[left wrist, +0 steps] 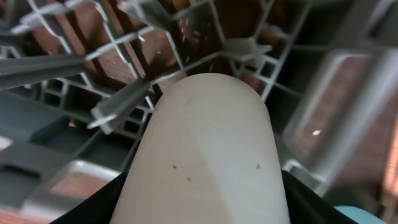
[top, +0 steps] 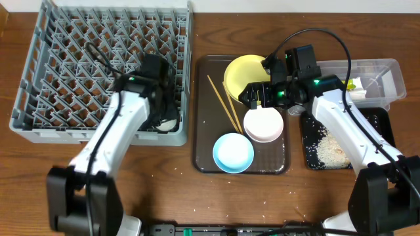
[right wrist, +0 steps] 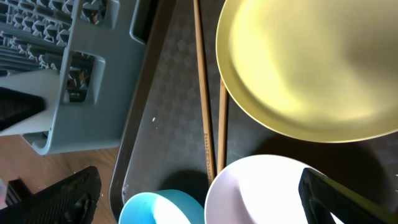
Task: Sort waste into correct bins and load items into the dishwasher
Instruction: 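Place the white cup into the dish rack with the left gripper, then grasp the light-blue bowl with the left gripper and lift it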
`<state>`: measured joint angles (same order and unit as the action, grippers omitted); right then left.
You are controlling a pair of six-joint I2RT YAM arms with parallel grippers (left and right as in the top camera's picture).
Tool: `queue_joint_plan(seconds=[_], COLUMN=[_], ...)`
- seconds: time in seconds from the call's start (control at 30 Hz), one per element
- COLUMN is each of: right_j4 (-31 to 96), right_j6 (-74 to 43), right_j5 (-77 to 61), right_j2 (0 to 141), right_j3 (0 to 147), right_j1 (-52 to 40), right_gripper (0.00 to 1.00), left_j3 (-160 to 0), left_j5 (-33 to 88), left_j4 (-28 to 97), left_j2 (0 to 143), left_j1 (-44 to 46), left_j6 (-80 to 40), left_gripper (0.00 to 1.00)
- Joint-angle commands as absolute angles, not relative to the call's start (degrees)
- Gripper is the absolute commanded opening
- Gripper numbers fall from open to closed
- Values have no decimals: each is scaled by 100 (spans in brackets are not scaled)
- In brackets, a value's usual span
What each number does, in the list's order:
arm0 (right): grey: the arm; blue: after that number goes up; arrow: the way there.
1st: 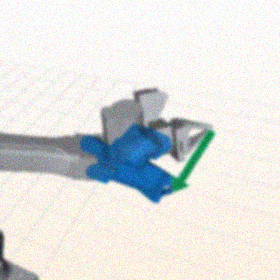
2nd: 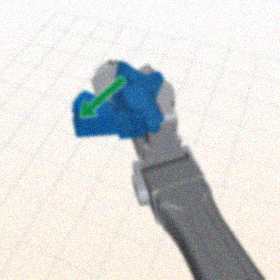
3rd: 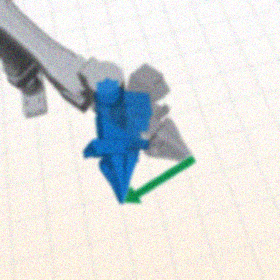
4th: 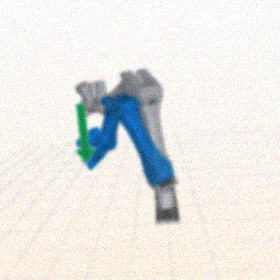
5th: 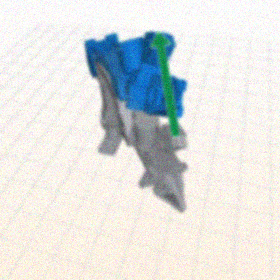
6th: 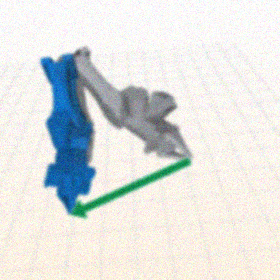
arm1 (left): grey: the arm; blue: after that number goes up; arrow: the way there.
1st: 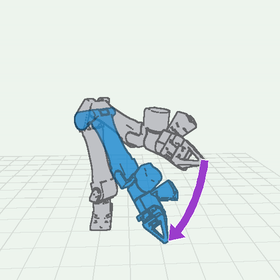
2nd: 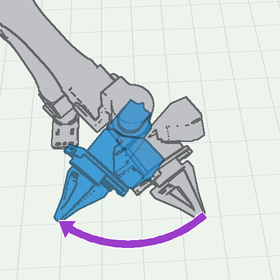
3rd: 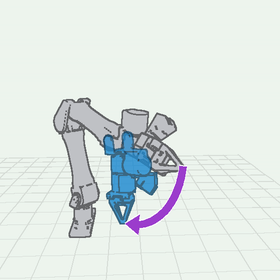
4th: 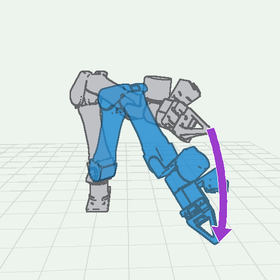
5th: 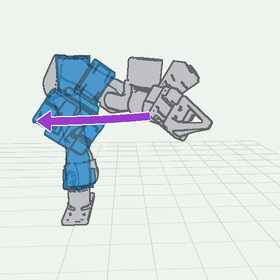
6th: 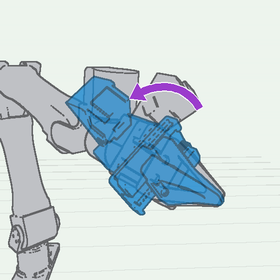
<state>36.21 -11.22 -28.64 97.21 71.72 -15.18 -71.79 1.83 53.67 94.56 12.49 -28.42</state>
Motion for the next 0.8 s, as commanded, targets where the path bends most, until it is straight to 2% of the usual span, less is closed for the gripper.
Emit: queue_joint_plan(seconds=[0.0, 0.03, 0.07, 0.1, 0.13, 0.2, 0.27, 0.33, 0.53, 0.77], right_j4=[3625, 3627, 3627, 3629, 3629, 3638, 3642, 3640, 3640, 3653], right_j6=[-1015, -1015, -1015, -1015, -1015, -1015, -1015, -1015, -1017, -1013], right_j5=[-2849, -2851, -2849, -2851, -2851, -2851, -2851, -2851, -2851, -2849], right_j2=[9579, 9579, 9579, 9579, 9579, 9579, 9579, 9579, 9566, 9264], right_j3=[7317, 7317, 7317, 7317, 7317, 7317, 7317, 7317, 7319, 7349], right_j1=[-1531, -1531, -1531, -1531, -1531, -1531, -1531, -1531, -1529, -1415], right_gripper=[99, 99, 99, 99, 99, 99, 99, 99, 99, 99], left_j3=[-7223, -7223, -7223, -7223, -7223, -7223, -7225, -7242, -7813, -8097], left_j5=[43, 43, 45, 47, 47, 69, 86, 106, 351, 1310], left_j4=[5354, 5352, 5352, 5354, 5354, 5352, 5354, 5367, 5747, 5699], left_j2=[9780, 9841, 9894, 9904, 9904, 9900, 9896, 9863, 9542, 8858], left_j1=[1269, 1269, 1269, 1269, 1269, 1269, 1269, 1269, 1273, 2034], left_j6=[-2766, -2766, -2766, -2766, -2764, -2766, -2764, -2764, -2438, -744], left_gripper=[25, 29, 38, 41, 55, 72, 80, 84, 85, 85])
